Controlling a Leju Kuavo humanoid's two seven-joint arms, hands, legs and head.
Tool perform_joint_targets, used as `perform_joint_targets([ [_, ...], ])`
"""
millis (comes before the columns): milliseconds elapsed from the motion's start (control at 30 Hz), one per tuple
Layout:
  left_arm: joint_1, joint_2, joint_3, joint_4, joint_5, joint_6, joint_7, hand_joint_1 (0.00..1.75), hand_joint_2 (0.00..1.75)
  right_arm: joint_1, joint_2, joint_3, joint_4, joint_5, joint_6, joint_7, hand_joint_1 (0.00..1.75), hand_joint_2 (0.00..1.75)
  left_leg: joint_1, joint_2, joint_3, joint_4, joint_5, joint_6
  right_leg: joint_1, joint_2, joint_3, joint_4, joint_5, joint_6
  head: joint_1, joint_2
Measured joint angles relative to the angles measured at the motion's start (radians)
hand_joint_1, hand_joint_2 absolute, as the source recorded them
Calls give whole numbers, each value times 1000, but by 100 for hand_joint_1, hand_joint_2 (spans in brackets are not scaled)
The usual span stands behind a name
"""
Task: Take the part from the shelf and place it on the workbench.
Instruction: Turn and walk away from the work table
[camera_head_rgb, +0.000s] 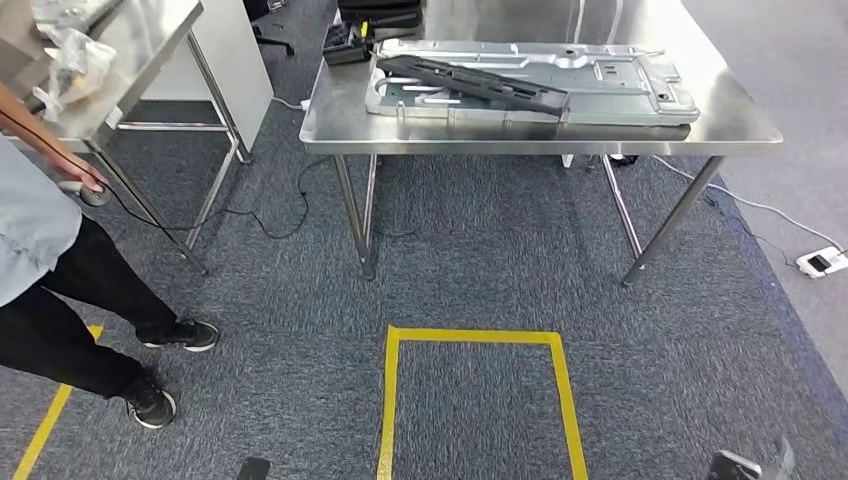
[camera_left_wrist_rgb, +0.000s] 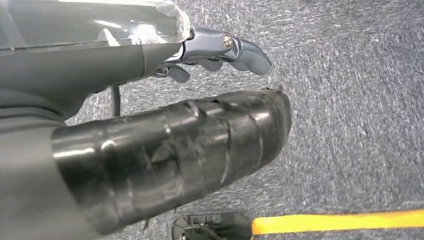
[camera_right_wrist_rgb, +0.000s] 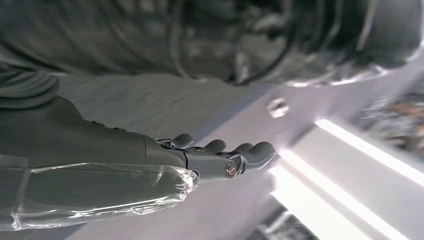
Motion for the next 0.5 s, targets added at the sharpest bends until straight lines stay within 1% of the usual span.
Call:
perform_joint_targets([
  [33,0,0,1,0,0,0,0,0,0,-11,-1,-26,41,11,-1,-2,0,0,2,-2,-16,41,-41,-3,-1,-2,-12,-2,10,-8,0,0],
  [67,1,0,2,0,0,0,0,0,0,-23,-3,-46,84,26,-3,-4,0,0,3,-3,-34,97,-91,-5,0,-3,-24,-1,19,-13,-1,0],
  [100,1,0,3,0,0,0,0,0,0,-35,-7,-64,130,40,-8,-4,0,0,3,-3,-51,162,-134,-6,2,-3,-37,-1,28,-16,-1,0],
  [133,1,0,3,0,0,0,0,0,0,-45,-12,-82,180,53,-13,-5,0,0,4,-3,-61,216,-160,-7,4,-3,-50,0,37,-16,-1,0],
  [167,1,0,4,0,0,0,0,0,0,-53,-16,-99,226,64,-19,-5,0,0,3,-3,-57,244,-162,-7,7,-4,-62,2,46,-15,-1,0],
  [200,1,0,5,0,0,0,0,0,0,-61,-21,-112,263,71,-25,-5,0,0,3,-3,-36,239,-145,-4,9,-4,-72,4,53,-14,-1,0],
  [233,1,0,6,0,0,0,0,0,0,-67,-26,-126,304,78,-31,-5,0,0,2,-3,3,196,-116,1,11,-4,-81,6,60,-13,-1,0],
  [267,0,0,8,0,-1,0,0,0,0,-76,-31,-138,344,85,-40,-5,0,0,-1,-3,56,126,-90,10,12,-3,-89,9,67,-12,-1,0],
  [300,-1,1,10,0,-2,0,-1,0,0,-87,-36,-148,387,91,-50,-5,0,0,-5,-4,108,49,-76,19,14,-3,-95,12,72,-9,-1,0],
  [333,-3,1,13,0,-4,1,-1,0,0,-97,-44,-161,436,97,-63,-4,0,0,-9,-4,147,-14,-73,26,14,-2,-100,13,79,-5,-1,0],
  [367,-4,1,16,0,-5,1,-2,0,0,-108,-51,-173,481,103,-76,-2,0,0,-12,-4,169,-54,-77,31,13,-3,-103,14,85,1,-1,0],
  [400,-5,1,17,0,-7,1,-3,0,0,-117,-59,-185,524,108,-88,4,0,0,-15,-4,174,-73,-81,32,13,-4,-106,13,92,7,-1,0],
  [433,-5,0,19,0,-8,1,-4,0,0,-124,-67,-197,565,113,-97,13,0,0,-13,-4,171,-82,-77,35,13,-5,-108,12,99,14,-1,0],
  [467,-5,0,20,0,-9,1,-4,0,0,-130,-74,-206,600,120,-104,27,0,0,-11,-2,167,-89,-69,38,13,-5,-111,15,96,20,-1,0],
  [500,-4,-1,21,0,-9,1,-4,0,0,-134,-80,-214,634,129,-109,45,0,0,-7,0,162,-97,-60,45,13,-3,-117,29,78,25,0,0],
])
